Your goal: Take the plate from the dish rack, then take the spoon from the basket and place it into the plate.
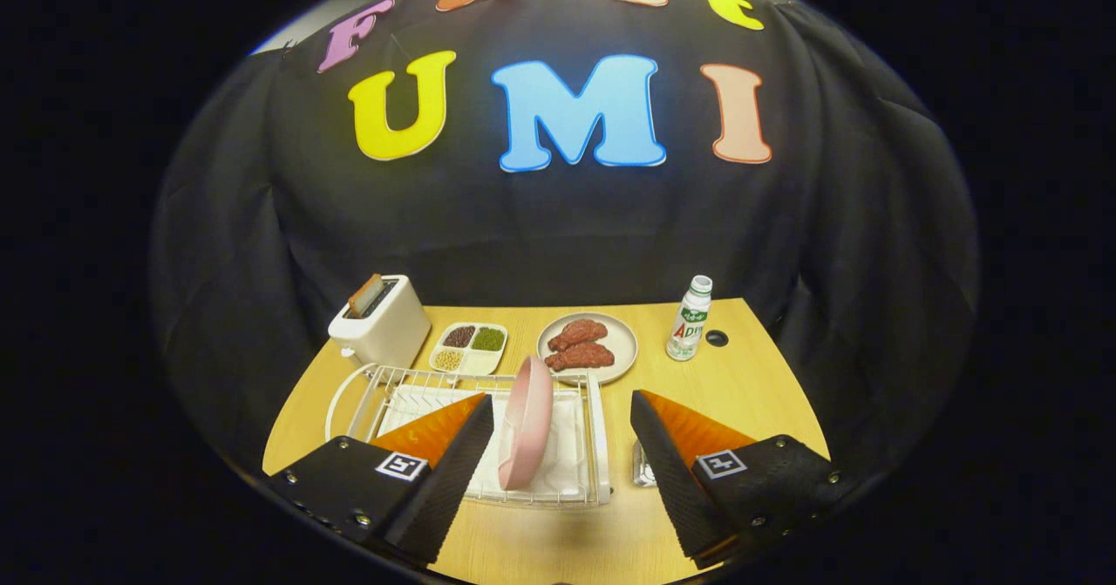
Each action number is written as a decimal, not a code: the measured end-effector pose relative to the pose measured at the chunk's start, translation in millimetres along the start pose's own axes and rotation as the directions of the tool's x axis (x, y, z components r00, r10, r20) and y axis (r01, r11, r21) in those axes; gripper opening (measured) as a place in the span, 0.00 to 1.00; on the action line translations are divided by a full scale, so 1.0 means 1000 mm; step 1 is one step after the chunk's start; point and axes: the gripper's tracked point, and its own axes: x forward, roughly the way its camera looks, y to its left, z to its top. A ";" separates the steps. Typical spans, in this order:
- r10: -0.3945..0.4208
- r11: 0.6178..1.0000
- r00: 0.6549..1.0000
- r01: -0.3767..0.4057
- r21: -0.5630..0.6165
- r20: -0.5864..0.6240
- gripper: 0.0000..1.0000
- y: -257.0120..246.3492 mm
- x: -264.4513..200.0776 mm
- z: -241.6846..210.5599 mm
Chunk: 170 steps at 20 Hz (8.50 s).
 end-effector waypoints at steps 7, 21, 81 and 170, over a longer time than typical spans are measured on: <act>-0.105 0.994 0.951 0.104 -0.021 -0.289 0.96 0.015 0.052 -0.023; -0.456 0.888 0.791 0.436 -0.147 -0.408 0.16 -0.002 0.110 -0.056; 0.215 0.932 0.823 -0.012 0.362 -0.525 0.06 -0.055 -0.037 -0.292; 0.227 0.973 0.918 -0.202 -0.110 0.324 0.06 -0.013 -0.095 -0.121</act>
